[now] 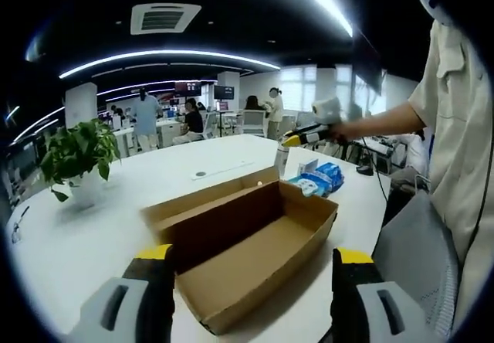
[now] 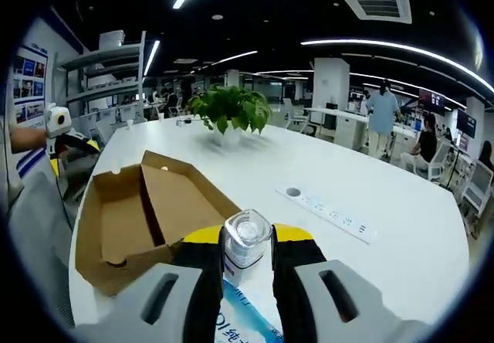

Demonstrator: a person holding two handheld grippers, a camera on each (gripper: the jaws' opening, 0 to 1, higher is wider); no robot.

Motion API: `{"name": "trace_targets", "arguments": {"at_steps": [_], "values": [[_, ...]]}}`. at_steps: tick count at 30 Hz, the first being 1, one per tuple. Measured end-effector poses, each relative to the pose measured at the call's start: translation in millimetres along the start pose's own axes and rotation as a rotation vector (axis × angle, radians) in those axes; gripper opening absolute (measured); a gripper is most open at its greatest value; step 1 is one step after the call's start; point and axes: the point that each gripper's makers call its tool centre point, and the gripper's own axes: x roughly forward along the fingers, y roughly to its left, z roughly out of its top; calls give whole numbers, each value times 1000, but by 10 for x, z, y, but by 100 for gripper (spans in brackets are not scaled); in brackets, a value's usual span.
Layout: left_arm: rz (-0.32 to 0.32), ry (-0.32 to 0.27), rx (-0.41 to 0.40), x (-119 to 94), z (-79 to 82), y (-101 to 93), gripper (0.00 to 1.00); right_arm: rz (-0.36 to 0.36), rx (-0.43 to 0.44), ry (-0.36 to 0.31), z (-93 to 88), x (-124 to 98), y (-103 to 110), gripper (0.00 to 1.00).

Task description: Operate the shoe box by opening the lid, removing the specified soft item, and placing it in the target area until the item is outside and the box remains undamaged.

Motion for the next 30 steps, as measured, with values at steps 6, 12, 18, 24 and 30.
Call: {"name": "trace_targets", "arguments": {"at_steps": [6, 12, 18, 24, 30], "values": [[21, 8, -13, -41, -56, 50, 85, -10, -19, 45, -152, 18, -110, 20], [36, 17, -23, -49, -118, 94, 84, -21, -80, 106, -307, 8, -143, 21], [48, 20, -32, -47, -156, 110, 82, -54, -152, 157, -446, -18, -199, 21], [51, 23, -37, -57, -199, 94, 82, -76, -167, 182, -531, -42, -262, 22], [61, 26, -47, -50, -229, 106, 81, -105, -145, 192, -561, -79, -316, 22]]}}
